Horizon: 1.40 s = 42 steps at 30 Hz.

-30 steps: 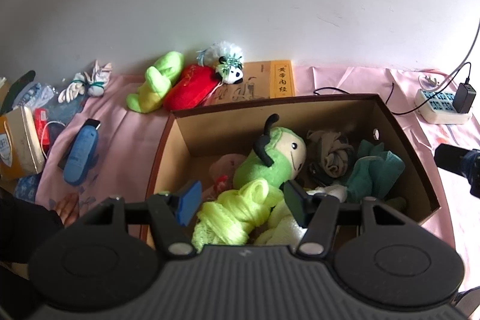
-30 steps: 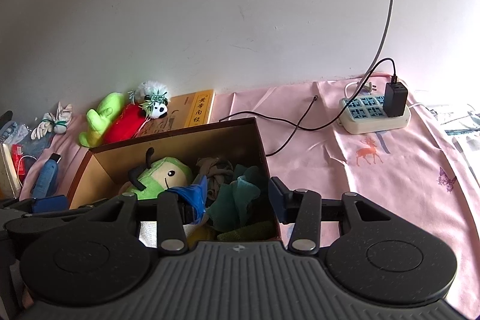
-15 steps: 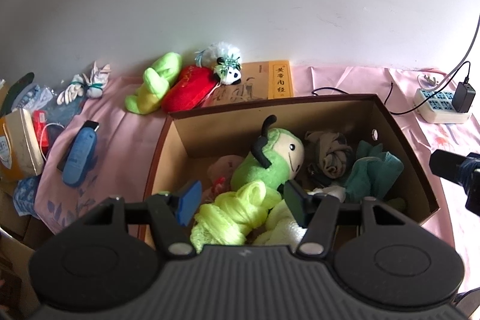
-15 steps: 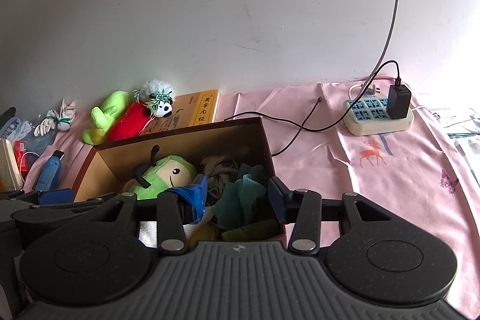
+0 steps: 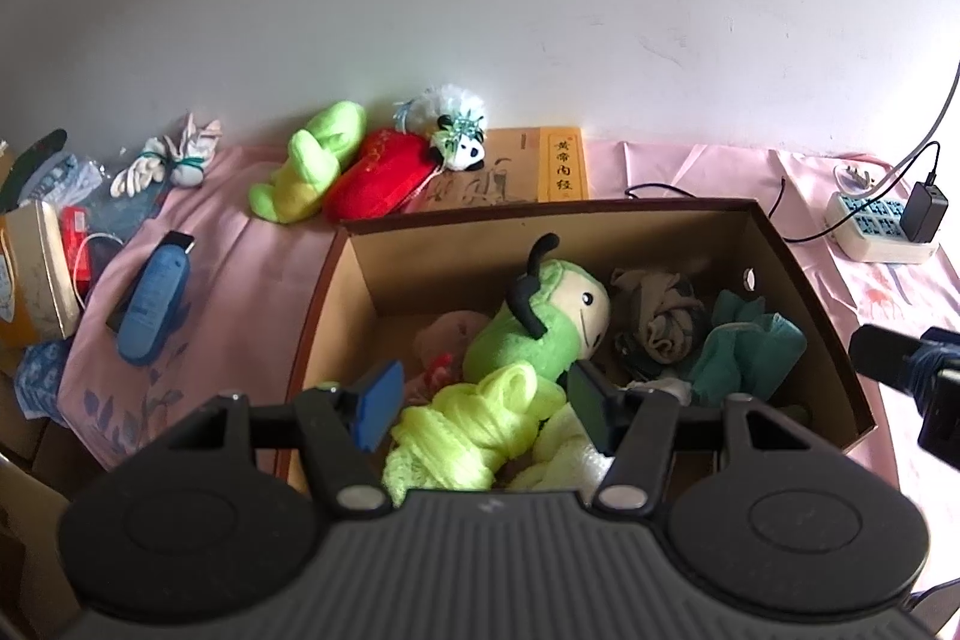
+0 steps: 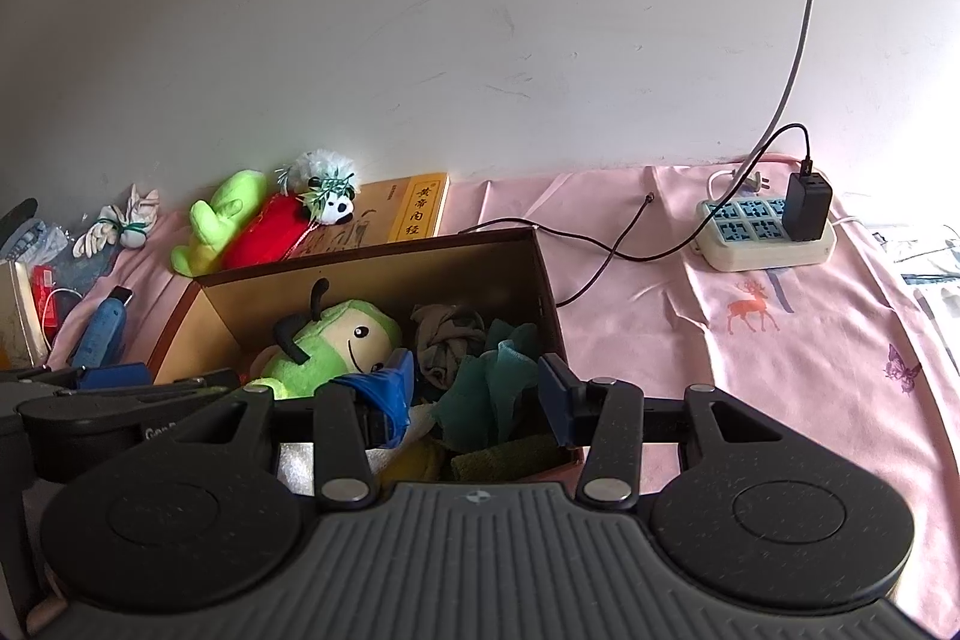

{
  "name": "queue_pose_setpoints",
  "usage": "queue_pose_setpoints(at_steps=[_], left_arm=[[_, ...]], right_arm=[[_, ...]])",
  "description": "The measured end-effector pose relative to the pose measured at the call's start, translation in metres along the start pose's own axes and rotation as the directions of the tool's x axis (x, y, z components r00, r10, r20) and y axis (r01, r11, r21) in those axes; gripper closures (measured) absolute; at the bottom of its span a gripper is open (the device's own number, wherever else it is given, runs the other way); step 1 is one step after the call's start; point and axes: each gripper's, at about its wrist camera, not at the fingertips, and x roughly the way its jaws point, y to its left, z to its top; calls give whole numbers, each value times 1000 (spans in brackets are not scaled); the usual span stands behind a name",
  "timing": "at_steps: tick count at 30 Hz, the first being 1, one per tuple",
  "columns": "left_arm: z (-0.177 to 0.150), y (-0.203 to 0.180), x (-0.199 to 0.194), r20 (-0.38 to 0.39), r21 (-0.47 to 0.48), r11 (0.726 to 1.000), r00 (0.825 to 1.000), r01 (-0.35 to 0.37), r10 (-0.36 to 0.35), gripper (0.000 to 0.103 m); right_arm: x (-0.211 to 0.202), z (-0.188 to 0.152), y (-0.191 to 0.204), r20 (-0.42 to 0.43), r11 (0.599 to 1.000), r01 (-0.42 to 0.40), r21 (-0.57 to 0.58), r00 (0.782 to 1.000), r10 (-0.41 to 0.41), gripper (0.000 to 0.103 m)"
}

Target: Organize soft objects

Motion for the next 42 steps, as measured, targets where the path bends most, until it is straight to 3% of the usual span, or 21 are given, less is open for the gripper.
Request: queue_pose_setpoints(at_steps=[8,31,42], left_arm=[[0,0,2,-14,-11,999,999,30,-30,42],[-2,1,16,-69,-12,1000,998,-8,7,42],[-2,4,14,-50,-28,1000,999,12,-14,42]], right_arm=[[2,-1,3,-10,1000,-6,-11,1000,5,73],[9,-4,0,-29,1000,-2,-7,1000,2,73],[9,-5,2,-35,1000,-6,-9,999,6,73]])
